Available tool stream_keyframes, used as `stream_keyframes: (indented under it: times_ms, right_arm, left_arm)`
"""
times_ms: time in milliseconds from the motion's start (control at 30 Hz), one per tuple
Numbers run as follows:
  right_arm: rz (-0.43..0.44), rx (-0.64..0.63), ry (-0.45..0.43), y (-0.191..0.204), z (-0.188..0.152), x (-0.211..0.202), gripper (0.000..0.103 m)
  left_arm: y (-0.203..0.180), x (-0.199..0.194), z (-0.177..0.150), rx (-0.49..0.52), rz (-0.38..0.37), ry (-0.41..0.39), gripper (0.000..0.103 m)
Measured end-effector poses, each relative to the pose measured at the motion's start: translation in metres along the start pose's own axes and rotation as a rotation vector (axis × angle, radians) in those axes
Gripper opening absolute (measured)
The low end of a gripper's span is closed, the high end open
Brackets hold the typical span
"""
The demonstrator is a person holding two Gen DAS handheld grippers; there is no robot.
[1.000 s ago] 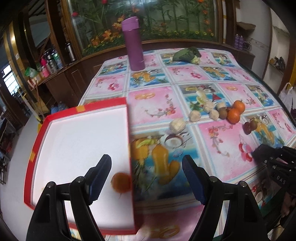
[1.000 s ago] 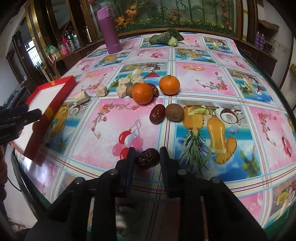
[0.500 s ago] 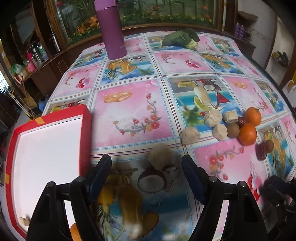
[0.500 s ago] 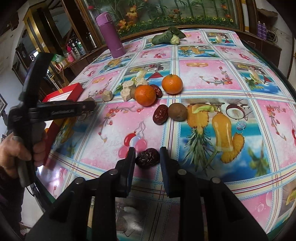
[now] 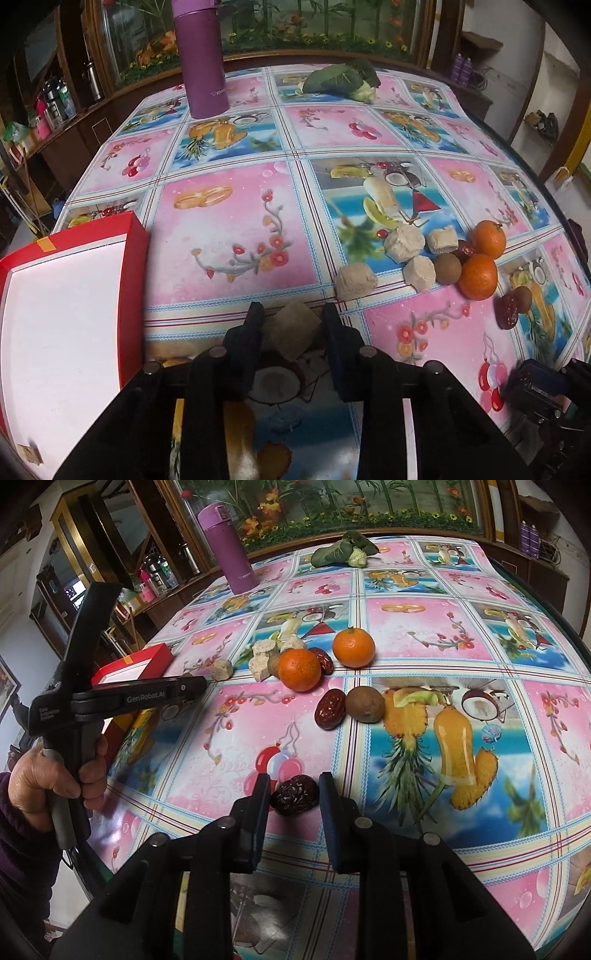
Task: Organize fruits
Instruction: 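Carry the red date and beige cube into the white tray and release both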
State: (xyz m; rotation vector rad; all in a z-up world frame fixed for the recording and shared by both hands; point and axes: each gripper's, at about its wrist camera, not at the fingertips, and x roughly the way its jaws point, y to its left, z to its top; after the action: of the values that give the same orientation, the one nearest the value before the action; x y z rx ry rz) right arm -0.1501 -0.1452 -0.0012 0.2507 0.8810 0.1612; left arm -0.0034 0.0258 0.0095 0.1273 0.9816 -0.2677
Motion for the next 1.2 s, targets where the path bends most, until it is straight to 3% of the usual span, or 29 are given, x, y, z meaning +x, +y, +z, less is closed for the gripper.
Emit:
stream_keyframes:
  times_ms: [300, 567, 1000, 1200]
  right_arm:
    - [0.005, 0.002, -0.005, 0.000, 0.000, -0.001, 0.029]
    - [-0.024, 0.012, -0.013, -0.001, 0.001, -0.002, 0.028]
    - [-0.123, 0.008, -0.024, 0.006, 0.003, -0.002, 0.028]
    - [-0.126, -0.014, -0.053, 0.027, 0.012, 0.002, 0.028]
  left_arm:
    - [0.002, -0.053, -0.017, -0.012, -0.047, -0.096, 0.032]
    - [0.023, -0.103, -0.041, -0.039, 0.020, -0.215, 0.032]
    - [0.058, -0.119, -0.053, -0.099, 0.091, -0.272, 0.032]
    - [0.076, -0.129, -0.057, -0.122, 0.128, -0.306, 0.032]
